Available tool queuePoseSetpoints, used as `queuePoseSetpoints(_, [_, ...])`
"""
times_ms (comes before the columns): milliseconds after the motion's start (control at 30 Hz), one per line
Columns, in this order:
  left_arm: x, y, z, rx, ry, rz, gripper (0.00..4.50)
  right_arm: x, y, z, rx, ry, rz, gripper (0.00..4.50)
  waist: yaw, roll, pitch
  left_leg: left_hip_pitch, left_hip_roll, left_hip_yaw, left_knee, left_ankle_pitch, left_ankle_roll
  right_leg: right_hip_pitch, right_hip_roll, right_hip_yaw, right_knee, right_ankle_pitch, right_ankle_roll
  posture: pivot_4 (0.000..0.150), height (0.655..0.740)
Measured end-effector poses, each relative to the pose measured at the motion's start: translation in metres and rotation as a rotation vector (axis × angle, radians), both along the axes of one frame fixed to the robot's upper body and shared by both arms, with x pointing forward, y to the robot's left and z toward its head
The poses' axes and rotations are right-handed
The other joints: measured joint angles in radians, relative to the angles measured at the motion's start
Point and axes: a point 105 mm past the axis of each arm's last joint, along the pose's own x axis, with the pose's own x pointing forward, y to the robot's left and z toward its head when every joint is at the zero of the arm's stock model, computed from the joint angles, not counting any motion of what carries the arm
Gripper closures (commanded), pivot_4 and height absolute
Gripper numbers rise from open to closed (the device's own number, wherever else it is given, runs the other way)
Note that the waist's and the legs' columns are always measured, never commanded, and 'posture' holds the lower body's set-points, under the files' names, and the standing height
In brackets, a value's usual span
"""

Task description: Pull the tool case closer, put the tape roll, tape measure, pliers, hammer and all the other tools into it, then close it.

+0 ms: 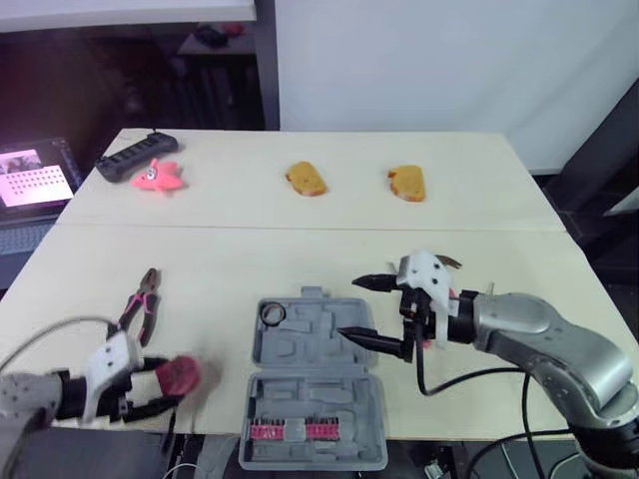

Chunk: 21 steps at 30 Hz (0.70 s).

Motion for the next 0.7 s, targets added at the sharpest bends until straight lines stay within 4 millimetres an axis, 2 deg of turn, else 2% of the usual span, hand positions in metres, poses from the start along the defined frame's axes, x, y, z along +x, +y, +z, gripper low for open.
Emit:
queuePoseSetpoints(67, [0.013, -0.020, 0.034, 0.007, -0.100, -0.095, 1.55, 0.011, 0.010, 0.007, 0.052, 0.099, -0.015, 0.00, -0.006, 0.000, 0.000, 0.000, 0.000, 0.001, 0.000, 0.000, 0.000, 0.000, 0.000, 0.000, 0.000, 0.000, 0.000, 0.150, 0.7400])
queuePoseSetpoints(133, [0.016, -0.042, 0.048, 0.005, -0.136, -0.188, 1.55, 0.014, 0.018, 0.005, 0.068, 0.263, -0.011, 0.00, -0.015, 0.001, 0.000, 0.000, 0.000, 0.001, -0.002, 0.000, 0.000, 0.000, 0.000, 0.000, 0.000, 0.002, 0.004, 0.150, 0.7400])
queuePoseSetpoints(233, [0.018, -0.060, 0.044, -0.023, -0.109, -0.247, 1.55, 0.012, 0.021, -0.003, 0.056, 0.488, 0.013, 0.00, -0.026, 0.002, 0.000, -0.002, 0.000, -0.001, -0.007, -0.001, 0.001, -0.005, 0.000, -0.001, 0.001, 0.002, 0.005, 0.150, 0.7400])
queuePoseSetpoints(300, [0.022, -0.080, 0.046, -0.053, -0.132, -0.303, 1.55, 0.008, 0.026, -0.007, 0.056, 0.659, 0.067, 0.00, -0.029, 0.002, 0.001, -0.005, 0.001, -0.001, -0.007, -0.001, 0.002, -0.009, 0.000, -0.004, 0.002, 0.002, 0.004, 0.150, 0.7400])
queuePoseSetpoints(433, [0.021, -0.102, 0.046, -0.069, -0.161, -0.371, 1.55, 0.000, 0.041, -0.010, 0.110, 0.886, 0.138, 0.00, -0.041, 0.002, 0.001, -0.011, 0.001, 0.000, -0.005, -0.001, 0.002, -0.015, -0.001, -0.004, 0.003, 0.002, 0.004, 0.150, 0.7400])
queuePoseSetpoints(567, [0.022, -0.105, 0.043, -0.072, -0.158, -0.372, 1.55, -0.003, 0.051, -0.009, 0.159, 0.965, 0.133, 0.00, -0.054, 0.002, 0.001, -0.014, 0.001, -0.001, -0.001, -0.001, 0.003, -0.017, 0.000, -0.005, 0.008, 0.002, 0.005, 0.150, 0.7400])
queuePoseSetpoints(700, [0.022, -0.113, 0.039, -0.084, -0.156, -0.382, 1.55, 0.003, 0.067, -0.011, 0.211, 0.993, 0.108, 0.00, -0.058, 0.002, 0.001, -0.014, 0.001, -0.003, 0.007, -0.001, 0.003, -0.017, 0.001, -0.004, 0.015, 0.002, 0.005, 0.150, 0.7400])
